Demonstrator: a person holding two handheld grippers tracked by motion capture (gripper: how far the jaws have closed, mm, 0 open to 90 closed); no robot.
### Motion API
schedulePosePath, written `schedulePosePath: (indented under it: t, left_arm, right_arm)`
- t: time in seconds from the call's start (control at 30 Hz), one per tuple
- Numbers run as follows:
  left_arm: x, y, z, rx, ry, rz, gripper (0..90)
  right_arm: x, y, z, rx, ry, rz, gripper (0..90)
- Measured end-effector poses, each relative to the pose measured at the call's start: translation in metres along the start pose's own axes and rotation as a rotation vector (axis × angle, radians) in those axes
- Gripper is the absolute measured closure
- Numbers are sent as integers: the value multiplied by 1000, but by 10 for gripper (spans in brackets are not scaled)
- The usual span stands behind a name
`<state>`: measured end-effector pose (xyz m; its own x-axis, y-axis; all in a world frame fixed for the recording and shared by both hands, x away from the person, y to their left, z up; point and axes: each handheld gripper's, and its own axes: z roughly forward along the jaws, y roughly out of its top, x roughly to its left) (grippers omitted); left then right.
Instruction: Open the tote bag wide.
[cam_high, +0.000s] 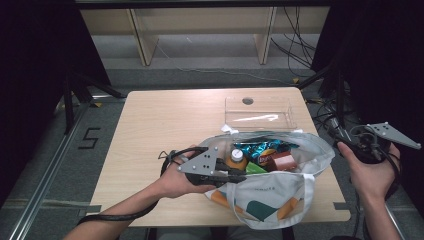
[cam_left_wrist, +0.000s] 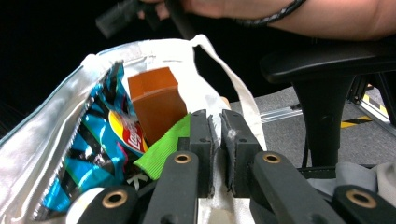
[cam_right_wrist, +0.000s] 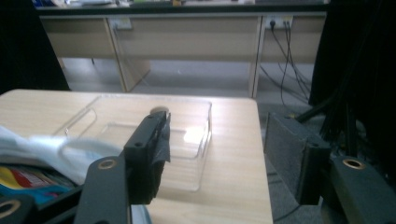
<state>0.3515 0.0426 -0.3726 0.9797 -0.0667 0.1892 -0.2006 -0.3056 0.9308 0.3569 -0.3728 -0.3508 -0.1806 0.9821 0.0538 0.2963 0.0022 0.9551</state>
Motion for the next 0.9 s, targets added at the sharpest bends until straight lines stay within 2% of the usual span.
schedulePosePath:
  t: [0.13, 0.23, 0.4, 0.43, 0.5, 0.57, 0.6, 0.67, 0.7, 0.83, 0.87, 0.9]
  left_arm:
    - [-1, -5, 6, 18, -32, -10, 829]
    - [-3, -8, 13, 47, -65, -5, 828]
    - [-2, -12, 16, 73, -67, -20, 828]
    - [0, -16, 18, 105, -59, -42, 828]
    - [2, -19, 20, 114, -52, -51, 828]
    - [4, -24, 23, 138, -37, -78, 827]
    - [6, -26, 25, 150, -40, -81, 827]
    - [6, -28, 28, 158, -45, -112, 827]
    - [7, -29, 30, 162, -43, -117, 827]
    - [8, -32, 36, 201, -40, -120, 826]
    - [7, -34, 38, 216, -45, -127, 826]
    - [8, -35, 41, 230, -46, -121, 826]
  right_arm:
    - [1, 8, -9, -35, -2, -22, 427]
    - [1, 11, -12, -39, -2, -9, 425]
    - [2, 7, -7, -12, -3, 1, 423]
    - [2, 6, -6, -12, 0, 6, 423]
    - [2, 5, -5, -10, 0, 2, 423]
    - [2, 5, -4, -1, 2, 0, 423]
    - [3, 5, -4, -4, 2, 6, 423]
    - [3, 5, -4, 0, 7, 6, 423]
    - [2, 5, -3, -4, 7, -15, 423]
    - [4, 4, -3, 5, 10, 5, 423]
    - [4, 3, -1, 1, 10, -9, 423]
    - [5, 3, -2, 6, 5, 0, 423]
